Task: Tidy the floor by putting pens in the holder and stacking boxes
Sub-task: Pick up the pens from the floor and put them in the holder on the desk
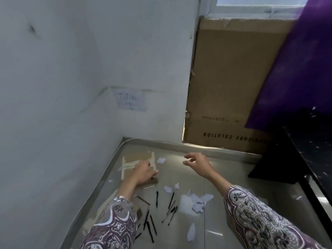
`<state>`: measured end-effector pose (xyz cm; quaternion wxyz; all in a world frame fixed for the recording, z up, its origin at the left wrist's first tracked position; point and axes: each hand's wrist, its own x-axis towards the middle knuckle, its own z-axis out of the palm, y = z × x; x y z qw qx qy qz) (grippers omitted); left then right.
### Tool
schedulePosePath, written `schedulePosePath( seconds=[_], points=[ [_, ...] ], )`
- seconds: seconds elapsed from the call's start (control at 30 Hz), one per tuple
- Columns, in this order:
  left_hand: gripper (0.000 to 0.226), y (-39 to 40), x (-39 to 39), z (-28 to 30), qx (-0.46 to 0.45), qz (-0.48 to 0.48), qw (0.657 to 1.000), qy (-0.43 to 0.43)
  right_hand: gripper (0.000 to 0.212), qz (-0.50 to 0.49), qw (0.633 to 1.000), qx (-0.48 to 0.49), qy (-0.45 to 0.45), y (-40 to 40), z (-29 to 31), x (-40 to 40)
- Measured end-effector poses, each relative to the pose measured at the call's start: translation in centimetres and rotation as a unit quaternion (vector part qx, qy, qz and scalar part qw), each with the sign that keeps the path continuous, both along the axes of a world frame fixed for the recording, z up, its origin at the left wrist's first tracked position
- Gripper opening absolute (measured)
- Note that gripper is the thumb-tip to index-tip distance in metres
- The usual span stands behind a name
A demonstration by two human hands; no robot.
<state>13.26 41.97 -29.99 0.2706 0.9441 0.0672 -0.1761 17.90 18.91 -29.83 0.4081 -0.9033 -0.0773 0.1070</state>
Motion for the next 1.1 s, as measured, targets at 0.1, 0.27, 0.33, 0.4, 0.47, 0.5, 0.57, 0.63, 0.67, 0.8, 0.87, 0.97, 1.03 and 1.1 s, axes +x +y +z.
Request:
schedulePosePath(
  seconds=[0.1,0.27,0.33,0.4,0.47,0.5,0.57,0.63,0.67,0.8,0.87,0.97,1.03,1.1],
  points=[
    [0.046,2.8,-3.0,-1.6,-0.023,0.017,0.999,0.018,0.038,0.034,0.999,-0.019,0.021,3.1,-1.7,-1.9],
    [0.05,7.7,-6.2,-4.8,-0.016,0.03,0.998,0.059,0.039,0.058,0.996,-0.034,0.054,8.0,-4.6,-4.7],
    [0.046,9.4,-7.6,-6.3,-0.011,0.027,0.997,0.076,0.038,0.06,0.995,-0.035,0.069,9.8,-6.4,-5.8],
    [0.048,10.9,-8.9,-8.0,0.004,0.014,0.995,0.097,0.036,0.064,0.994,-0.038,0.08,11.2,-8.1,-6.8],
    [0.05,12.4,-10.2,-9.9,0.01,0.011,0.993,0.117,0.034,0.063,0.992,-0.042,0.099,12.9,-10.0,-7.9],
    [0.049,13.1,-10.9,-11.1,0.009,0.011,0.992,0.124,0.033,0.064,0.991,-0.044,0.106,13.6,-11.0,-8.5],
    [0.047,13.9,-12.1,-13.1,0.005,0.015,0.991,0.13,0.034,0.062,0.99,-0.049,0.12,14.6,-13.0,-9.6],
    [0.043,14.6,-13.4,-15.5,-0.006,0.029,0.989,0.145,0.033,0.063,0.987,-0.055,0.137,15.6,-15.4,-10.6],
    [0.042,14.9,-14.1,-17.1,-0.014,0.034,0.987,0.157,0.033,0.066,0.985,-0.058,0.15,16.0,-16.9,-11.2],
    [0.042,15.5,-16.2,-23.4,-0.063,0.067,0.978,0.19,0.035,0.085,0.977,-0.079,0.179,17.2,-23.1,-12.9],
    [0.043,15.4,-17.4,-26.5,-0.071,0.079,0.975,0.196,0.035,0.105,0.973,-0.09,0.186,17.5,-26.4,-13.4],
    [0.042,14.6,-19.4,-32.1,-0.084,0.096,0.97,0.208,0.034,0.138,0.964,-0.1,0.202,18.0,-32.2,-13.8],
    [0.041,14.1,-20.2,-36.1,-0.09,0.104,0.966,0.217,0.033,0.157,0.961,-0.107,0.201,18.2,-36.3,-13.3],
    [0.04,13.9,-20.5,-40.9,-0.088,0.111,0.966,0.216,0.033,0.17,0.96,-0.114,0.193,18.5,-41.0,-12.6]
  ],
)
